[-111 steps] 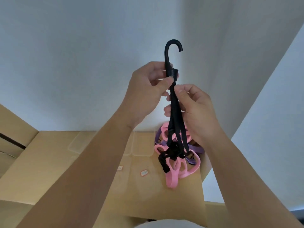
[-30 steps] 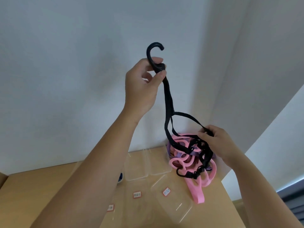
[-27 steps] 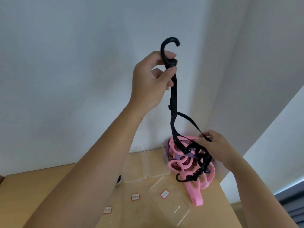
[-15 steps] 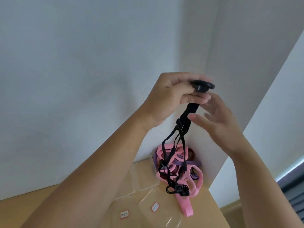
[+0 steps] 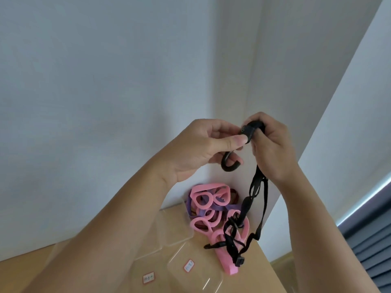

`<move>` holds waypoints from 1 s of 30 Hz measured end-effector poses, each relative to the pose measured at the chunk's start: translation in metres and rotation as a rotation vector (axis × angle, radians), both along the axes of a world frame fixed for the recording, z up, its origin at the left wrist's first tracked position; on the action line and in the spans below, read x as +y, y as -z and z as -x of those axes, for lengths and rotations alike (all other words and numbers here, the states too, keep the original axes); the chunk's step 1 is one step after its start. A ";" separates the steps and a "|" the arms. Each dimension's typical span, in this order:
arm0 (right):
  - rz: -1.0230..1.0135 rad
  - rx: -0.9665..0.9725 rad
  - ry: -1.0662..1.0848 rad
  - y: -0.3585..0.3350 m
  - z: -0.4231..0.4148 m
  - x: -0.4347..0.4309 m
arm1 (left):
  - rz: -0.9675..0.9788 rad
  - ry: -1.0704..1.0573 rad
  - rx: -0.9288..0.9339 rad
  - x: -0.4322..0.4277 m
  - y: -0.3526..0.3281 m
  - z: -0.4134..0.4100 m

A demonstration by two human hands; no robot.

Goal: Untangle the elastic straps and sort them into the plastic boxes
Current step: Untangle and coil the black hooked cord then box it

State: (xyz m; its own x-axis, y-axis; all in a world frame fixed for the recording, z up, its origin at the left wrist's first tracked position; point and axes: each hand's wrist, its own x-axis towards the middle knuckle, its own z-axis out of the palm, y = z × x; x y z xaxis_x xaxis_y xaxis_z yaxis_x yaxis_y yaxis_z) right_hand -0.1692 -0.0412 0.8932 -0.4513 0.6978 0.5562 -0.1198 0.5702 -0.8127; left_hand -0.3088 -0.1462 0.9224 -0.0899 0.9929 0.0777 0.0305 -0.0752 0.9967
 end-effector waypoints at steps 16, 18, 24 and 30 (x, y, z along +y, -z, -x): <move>0.069 -0.037 -0.141 -0.001 -0.008 0.001 | -0.053 -0.047 0.205 0.005 -0.004 -0.005; 0.168 -0.019 -0.200 0.003 -0.008 -0.003 | -0.059 -0.085 0.184 0.007 -0.006 -0.006; 0.315 -0.035 -0.253 0.013 -0.008 -0.011 | -0.018 -0.235 0.084 0.019 -0.005 -0.013; 0.358 -0.129 -0.254 0.018 -0.018 -0.012 | 0.005 -0.355 -0.007 0.027 -0.004 -0.013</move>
